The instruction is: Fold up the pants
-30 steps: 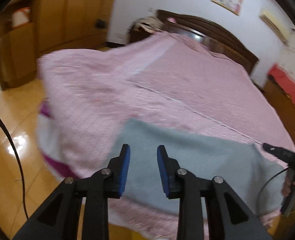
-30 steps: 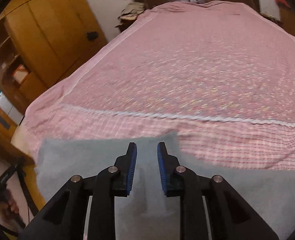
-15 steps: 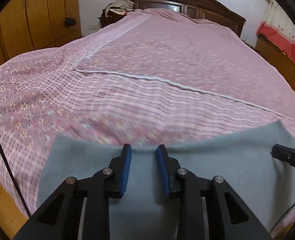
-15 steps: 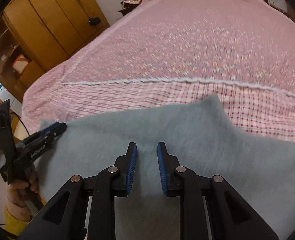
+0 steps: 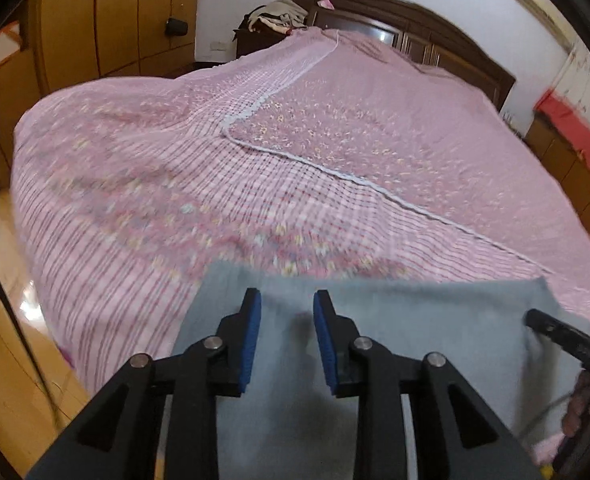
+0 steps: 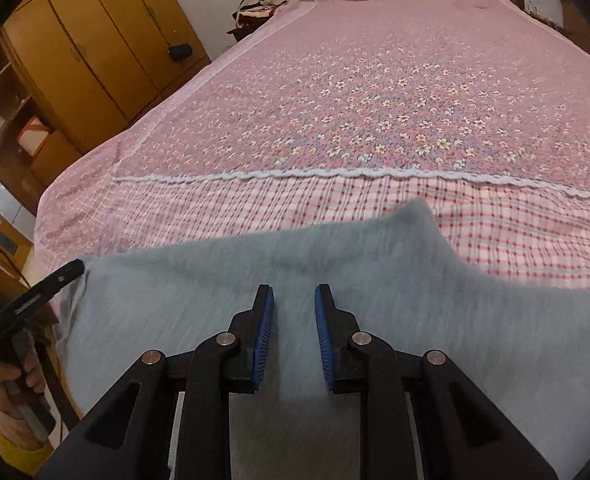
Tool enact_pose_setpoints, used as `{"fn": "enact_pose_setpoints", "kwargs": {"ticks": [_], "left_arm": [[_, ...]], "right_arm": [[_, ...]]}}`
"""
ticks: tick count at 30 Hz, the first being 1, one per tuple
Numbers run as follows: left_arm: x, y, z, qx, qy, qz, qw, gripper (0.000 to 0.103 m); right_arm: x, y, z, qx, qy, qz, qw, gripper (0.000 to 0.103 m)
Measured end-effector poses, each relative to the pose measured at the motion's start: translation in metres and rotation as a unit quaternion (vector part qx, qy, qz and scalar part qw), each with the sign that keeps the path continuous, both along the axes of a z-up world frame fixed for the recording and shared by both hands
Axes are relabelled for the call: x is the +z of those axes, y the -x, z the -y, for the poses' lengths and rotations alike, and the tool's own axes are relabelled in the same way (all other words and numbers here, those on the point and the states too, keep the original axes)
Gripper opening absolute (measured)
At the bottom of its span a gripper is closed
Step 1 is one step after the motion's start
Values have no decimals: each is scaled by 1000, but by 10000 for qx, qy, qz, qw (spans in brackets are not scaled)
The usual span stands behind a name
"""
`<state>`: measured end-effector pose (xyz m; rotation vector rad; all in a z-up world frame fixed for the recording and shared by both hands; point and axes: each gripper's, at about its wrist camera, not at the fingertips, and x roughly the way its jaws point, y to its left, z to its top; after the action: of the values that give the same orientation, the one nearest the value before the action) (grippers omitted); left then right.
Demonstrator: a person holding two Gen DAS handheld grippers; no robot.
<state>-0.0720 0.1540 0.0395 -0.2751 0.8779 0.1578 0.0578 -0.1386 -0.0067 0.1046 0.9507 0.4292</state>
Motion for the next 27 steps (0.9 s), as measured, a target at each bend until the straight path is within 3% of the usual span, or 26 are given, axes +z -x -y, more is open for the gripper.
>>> {"fn": "enact_pose_setpoints", "kwargs": {"ticks": [3, 7, 11, 14, 19, 23, 27], "left_arm": [[2, 31, -1, -4, 266, 32, 9996, 28], [-10, 53, -2, 49, 304, -182, 9994, 29], [-32, 67, -27, 604, 438, -357, 9966, 29], [-28, 76, -38, 862, 378, -362, 9949, 28], [-3, 84, -38, 459, 345, -8, 9984, 29], [2, 70, -34, 20, 242, 113, 9996, 36], [-4, 48, -33, -256, 32, -45, 9997, 38]], "right_arm": [[3, 16, -1, 98, -20, -17, 9999, 22], [6, 37, -2, 214, -30, -26, 9998, 22], [-5, 51, -2, 252, 50, -166, 9995, 22], [-15, 60, 1, 224, 139, -282, 9993, 22], [-21, 69, 7, 185, 97, -348, 9992, 23], [-19, 73, 9, 139, 77, -406, 9990, 23], [-15, 75, 13, 120, 131, -396, 9991, 23]]}}
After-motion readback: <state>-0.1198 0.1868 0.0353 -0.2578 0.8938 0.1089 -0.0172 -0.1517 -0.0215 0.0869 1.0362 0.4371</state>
